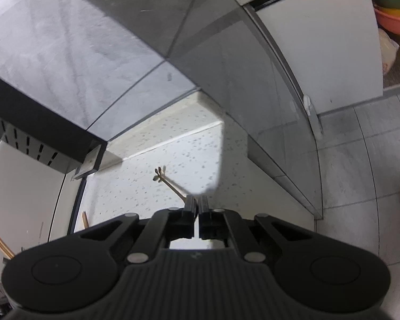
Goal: Organize utensils
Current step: 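Lift the gold spoon and lower it into the pink mesh cup, then open the right tool to release the gold spoon into the cup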
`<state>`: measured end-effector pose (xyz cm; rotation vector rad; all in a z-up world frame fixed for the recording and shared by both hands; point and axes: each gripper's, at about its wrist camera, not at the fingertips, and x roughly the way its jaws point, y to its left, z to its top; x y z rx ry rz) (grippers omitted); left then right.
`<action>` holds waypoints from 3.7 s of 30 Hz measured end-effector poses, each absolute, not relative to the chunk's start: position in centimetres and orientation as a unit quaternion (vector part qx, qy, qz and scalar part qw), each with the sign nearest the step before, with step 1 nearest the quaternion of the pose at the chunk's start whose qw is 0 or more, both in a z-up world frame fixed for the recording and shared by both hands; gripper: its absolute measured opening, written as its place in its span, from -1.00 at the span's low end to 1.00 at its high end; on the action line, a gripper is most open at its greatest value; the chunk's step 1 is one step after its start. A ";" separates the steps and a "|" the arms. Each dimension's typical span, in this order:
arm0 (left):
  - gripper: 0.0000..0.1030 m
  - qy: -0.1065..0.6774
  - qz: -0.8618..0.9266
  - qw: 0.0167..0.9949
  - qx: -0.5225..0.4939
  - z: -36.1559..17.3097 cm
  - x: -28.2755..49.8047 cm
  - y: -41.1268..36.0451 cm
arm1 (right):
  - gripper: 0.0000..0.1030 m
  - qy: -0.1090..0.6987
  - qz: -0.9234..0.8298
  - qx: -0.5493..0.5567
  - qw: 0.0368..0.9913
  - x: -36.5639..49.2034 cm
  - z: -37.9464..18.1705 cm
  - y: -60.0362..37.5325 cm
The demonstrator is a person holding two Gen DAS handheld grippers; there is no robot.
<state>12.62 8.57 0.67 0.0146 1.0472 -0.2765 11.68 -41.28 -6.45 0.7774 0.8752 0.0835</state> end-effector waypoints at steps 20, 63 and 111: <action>-0.27 0.501 -0.128 0.856 0.010 0.6 12.7 8.4 | -1.00 0.374 0.190 0.088 0.904 9.8 1.7 -28.2; -0.29 0.500 -0.129 0.857 0.014 0.7 12.7 8.2 | -1.00 0.284 0.411 -0.342 0.796 7.1 8.4 -8.4; -0.27 0.503 -0.126 0.855 0.015 0.0 13.1 8.1 | -0.60 0.284 0.452 -0.158 0.831 8.5 4.8 -11.2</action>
